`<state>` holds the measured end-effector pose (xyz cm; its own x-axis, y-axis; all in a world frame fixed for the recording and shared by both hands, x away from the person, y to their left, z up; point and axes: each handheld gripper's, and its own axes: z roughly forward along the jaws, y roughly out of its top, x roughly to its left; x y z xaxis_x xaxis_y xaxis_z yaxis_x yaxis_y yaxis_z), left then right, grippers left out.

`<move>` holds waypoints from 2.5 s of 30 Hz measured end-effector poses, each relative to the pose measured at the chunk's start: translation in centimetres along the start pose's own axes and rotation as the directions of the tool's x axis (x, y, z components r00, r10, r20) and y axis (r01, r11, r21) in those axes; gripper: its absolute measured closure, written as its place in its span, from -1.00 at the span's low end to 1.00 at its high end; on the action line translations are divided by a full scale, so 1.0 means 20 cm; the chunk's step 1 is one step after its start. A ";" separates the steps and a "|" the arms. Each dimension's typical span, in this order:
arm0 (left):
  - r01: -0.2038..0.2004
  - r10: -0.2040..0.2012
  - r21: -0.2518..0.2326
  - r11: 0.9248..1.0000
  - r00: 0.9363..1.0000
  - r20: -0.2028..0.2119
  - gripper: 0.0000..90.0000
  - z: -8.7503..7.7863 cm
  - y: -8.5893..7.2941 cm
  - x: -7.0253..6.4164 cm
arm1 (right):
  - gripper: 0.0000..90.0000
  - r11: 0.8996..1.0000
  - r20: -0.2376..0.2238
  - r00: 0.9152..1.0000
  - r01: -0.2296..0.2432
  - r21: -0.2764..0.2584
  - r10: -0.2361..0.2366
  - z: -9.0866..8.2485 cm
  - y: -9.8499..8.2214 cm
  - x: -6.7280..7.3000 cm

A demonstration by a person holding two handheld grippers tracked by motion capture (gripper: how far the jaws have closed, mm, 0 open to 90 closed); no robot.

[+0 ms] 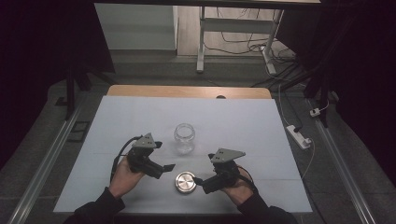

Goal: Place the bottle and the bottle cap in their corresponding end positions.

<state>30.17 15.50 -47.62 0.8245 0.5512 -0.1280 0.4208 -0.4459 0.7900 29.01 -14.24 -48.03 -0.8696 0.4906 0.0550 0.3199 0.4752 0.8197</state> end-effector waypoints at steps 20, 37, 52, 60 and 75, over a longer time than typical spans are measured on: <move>0.048 -0.048 -0.007 0.999 0.998 -0.045 -1.00 -0.17 -0.18 -0.04 | -1.00 1.000 0.061 0.998 -0.030 0.003 0.030 -0.13 -0.06 -0.03; 0.120 -0.123 -0.043 0.992 0.988 -0.094 -1.00 -0.34 -0.34 -0.05 | -1.00 0.998 0.124 0.991 -0.057 -0.002 0.057 -0.25 -0.15 -0.07; 0.194 -0.201 -0.063 0.979 0.968 -0.151 -0.99 -0.45 -0.51 -0.06 | -1.00 0.990 0.246 0.959 -0.141 -0.020 0.141 -0.41 -0.29 -0.14; 0.223 -0.228 -0.046 0.974 0.955 -0.188 -1.00 -0.49 -0.61 -0.07 | -1.00 0.981 0.296 0.935 -0.192 -0.032 0.193 -0.49 -0.38 -0.17; 0.275 -0.268 -0.007 0.961 0.929 -0.257 -1.00 -0.53 -0.71 -0.09 | -1.00 0.970 0.342 0.911 -0.243 -0.003 0.229 -0.57 -0.47 -0.17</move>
<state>18.63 28.27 -52.21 0.5559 0.8124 -0.1761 0.6284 -0.2720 0.7288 24.69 -28.66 -49.44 -0.5905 0.8060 0.0424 0.5203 0.3400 0.7834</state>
